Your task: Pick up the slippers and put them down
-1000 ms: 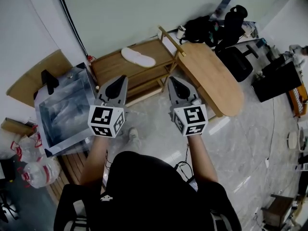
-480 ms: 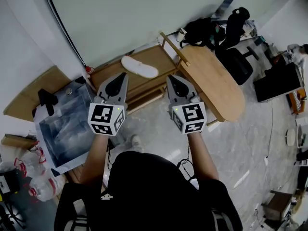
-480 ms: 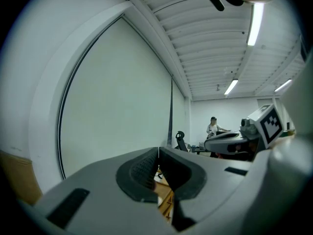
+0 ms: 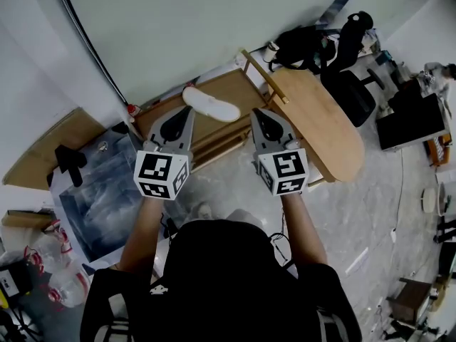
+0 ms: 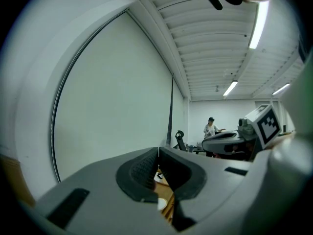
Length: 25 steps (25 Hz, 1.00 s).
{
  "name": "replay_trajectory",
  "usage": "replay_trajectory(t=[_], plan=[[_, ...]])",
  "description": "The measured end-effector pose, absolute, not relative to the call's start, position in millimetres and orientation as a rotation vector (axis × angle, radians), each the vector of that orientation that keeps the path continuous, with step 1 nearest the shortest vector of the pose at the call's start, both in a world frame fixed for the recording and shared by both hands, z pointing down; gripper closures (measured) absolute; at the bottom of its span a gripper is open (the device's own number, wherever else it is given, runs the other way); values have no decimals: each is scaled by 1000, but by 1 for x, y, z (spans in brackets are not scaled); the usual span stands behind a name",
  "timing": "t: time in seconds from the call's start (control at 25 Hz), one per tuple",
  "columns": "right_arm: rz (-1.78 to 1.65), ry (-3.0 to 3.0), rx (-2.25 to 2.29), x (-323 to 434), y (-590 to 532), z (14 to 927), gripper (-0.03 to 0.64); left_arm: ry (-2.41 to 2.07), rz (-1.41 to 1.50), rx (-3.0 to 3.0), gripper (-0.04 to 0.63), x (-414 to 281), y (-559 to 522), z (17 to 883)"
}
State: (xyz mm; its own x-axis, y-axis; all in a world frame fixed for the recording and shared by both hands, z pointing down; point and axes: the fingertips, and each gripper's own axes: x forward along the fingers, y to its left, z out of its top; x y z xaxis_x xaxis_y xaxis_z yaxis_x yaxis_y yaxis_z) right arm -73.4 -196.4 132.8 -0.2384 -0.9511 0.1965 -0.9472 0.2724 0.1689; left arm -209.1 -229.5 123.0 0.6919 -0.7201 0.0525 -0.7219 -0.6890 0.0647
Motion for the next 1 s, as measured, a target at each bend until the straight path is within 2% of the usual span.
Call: replay_trajectory(t=[0.64, 1.0], plan=[[79, -2289, 1696, -51, -265, 171, 620, -1205, 112, 2762, 588, -187, -295, 158], [135, -2307, 1642, -21, -317, 196, 620, -1166, 130, 2749, 588, -145, -336, 177]])
